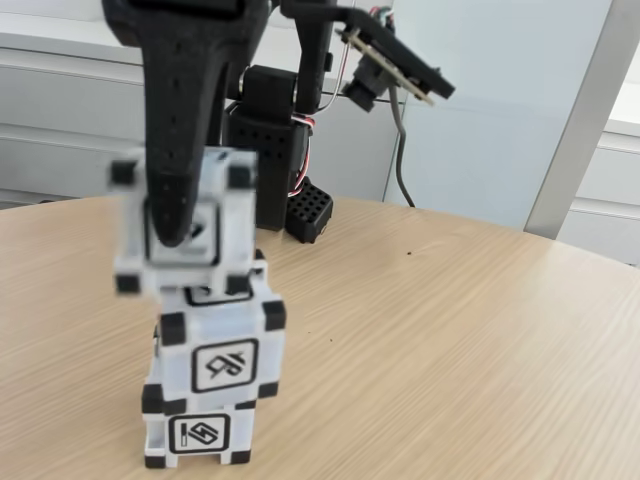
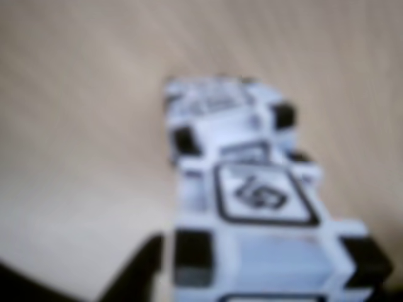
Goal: Stack cubes from left to right.
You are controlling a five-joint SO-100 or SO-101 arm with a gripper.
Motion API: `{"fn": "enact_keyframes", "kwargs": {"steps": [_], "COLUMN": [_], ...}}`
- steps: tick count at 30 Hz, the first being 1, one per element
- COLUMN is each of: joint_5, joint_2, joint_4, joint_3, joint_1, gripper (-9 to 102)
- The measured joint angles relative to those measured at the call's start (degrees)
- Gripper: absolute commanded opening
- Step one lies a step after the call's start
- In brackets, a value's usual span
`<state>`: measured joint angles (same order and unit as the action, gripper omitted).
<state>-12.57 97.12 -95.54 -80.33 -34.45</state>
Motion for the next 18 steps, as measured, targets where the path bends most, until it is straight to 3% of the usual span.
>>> {"fn": "enact_keyframes", "kwargs": {"steps": [18], "joint_5": [-0.53], "joint_2": [0.0], "joint_4": [-0.09], "joint_3": [0.0], "joint_1": [0.0], "gripper": [32]}}
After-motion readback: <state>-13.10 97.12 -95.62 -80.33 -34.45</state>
